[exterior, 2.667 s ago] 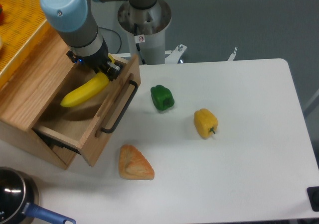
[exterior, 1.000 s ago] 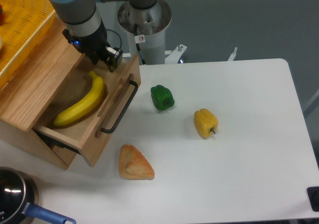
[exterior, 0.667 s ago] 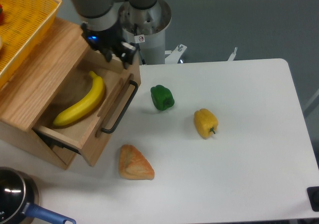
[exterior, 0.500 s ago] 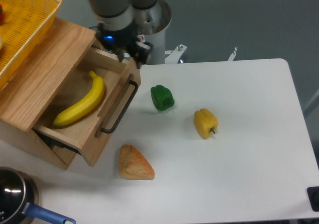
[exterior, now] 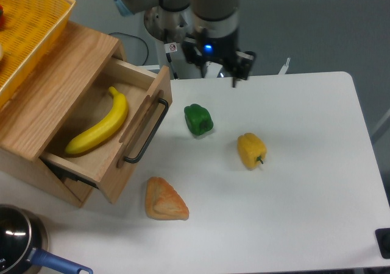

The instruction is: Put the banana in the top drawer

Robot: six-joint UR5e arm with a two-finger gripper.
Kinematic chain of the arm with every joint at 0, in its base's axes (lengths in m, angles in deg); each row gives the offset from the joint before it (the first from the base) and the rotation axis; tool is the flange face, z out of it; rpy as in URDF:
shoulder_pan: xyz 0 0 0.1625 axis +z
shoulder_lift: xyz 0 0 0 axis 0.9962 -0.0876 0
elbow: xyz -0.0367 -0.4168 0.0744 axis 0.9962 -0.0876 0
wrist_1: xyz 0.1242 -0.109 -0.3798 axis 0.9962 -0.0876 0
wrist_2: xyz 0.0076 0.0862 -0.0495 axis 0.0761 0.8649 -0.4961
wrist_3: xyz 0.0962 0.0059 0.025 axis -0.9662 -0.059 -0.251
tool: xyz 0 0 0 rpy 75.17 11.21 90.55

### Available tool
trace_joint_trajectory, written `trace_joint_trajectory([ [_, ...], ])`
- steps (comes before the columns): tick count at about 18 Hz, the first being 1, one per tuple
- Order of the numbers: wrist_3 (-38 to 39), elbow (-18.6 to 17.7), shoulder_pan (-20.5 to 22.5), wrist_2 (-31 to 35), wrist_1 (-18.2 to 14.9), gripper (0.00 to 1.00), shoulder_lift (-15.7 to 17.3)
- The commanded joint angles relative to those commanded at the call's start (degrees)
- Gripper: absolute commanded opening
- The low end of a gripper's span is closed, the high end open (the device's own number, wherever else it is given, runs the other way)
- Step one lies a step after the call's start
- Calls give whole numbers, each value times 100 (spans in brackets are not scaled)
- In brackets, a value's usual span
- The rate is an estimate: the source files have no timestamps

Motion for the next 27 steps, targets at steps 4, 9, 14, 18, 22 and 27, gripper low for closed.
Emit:
trace_joint_trajectory([
  [4,-150,-53,326,-26,686,99,-325],
  [9,-150,-88,599,-35,1161,100,-668],
  [14,-141,-307,809,9,1415,100,-1116],
  [18,-150,-563,1003,-18,2295,100,-1371],
  [22,-473,-571,1126,-210,2313,100,-1442],
  [27,-1526,-396,1328,-484,2313,100,-1732],
])
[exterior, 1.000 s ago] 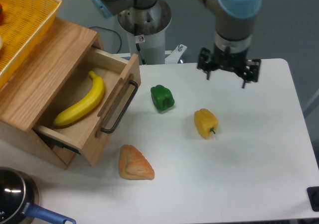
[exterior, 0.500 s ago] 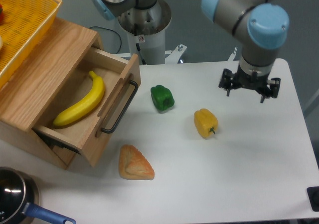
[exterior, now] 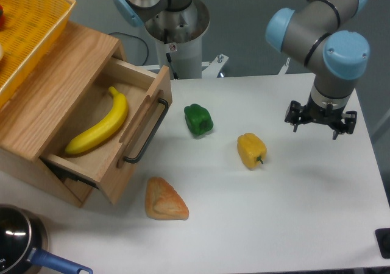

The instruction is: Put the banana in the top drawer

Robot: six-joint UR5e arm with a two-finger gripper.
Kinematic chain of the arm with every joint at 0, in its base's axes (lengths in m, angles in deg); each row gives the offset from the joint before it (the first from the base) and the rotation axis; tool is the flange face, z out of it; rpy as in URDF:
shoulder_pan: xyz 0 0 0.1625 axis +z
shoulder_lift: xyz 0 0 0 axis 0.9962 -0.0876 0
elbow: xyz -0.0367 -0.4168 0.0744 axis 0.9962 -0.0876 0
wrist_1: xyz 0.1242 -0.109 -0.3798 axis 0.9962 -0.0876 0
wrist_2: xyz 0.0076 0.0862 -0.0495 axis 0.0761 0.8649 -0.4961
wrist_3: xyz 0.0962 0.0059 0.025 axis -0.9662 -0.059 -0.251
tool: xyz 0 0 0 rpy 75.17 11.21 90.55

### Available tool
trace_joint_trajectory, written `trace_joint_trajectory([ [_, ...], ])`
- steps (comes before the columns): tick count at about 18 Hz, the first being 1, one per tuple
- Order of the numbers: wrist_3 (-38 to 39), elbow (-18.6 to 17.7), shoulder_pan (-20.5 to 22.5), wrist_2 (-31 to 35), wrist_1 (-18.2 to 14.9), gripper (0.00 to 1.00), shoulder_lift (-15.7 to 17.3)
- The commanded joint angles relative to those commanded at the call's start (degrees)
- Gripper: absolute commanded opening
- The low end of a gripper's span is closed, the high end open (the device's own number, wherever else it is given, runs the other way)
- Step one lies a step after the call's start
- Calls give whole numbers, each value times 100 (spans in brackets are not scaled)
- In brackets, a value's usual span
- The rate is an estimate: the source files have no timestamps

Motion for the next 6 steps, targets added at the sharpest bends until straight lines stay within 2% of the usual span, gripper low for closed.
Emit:
trace_joint_trajectory([
  [2,-432,0,9,27,-26,100,-79],
  [6,-495,-53,0,316,-44,100,-80],
])
